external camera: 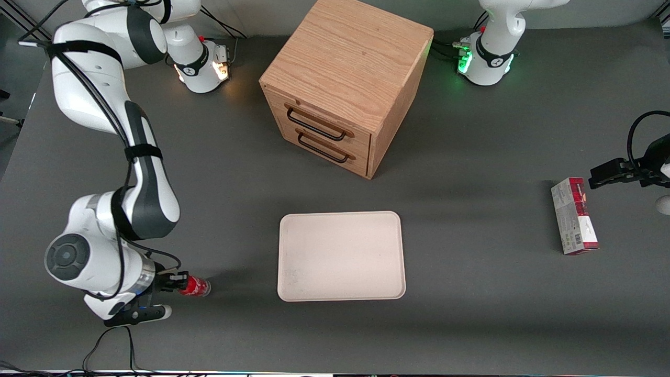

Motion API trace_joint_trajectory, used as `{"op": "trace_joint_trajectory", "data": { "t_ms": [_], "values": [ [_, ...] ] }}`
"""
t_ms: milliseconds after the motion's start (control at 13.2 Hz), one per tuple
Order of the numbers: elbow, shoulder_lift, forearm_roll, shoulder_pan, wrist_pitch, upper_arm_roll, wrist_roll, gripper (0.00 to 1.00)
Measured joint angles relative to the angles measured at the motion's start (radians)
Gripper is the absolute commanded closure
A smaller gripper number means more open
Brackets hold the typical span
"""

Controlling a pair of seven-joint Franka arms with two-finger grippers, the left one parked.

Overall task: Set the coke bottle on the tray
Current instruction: 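Lift the bottle and carry it over the white tray's edge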

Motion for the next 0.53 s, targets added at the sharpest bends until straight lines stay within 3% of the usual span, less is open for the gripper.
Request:
{"op": "trace_joint_trajectory", "data": {
  "t_ms": [532],
  "values": [
    [0.052, -0.286, 0.027, 0.002, -0.368, 0.012, -0.034, 0.8]
  ]
}}
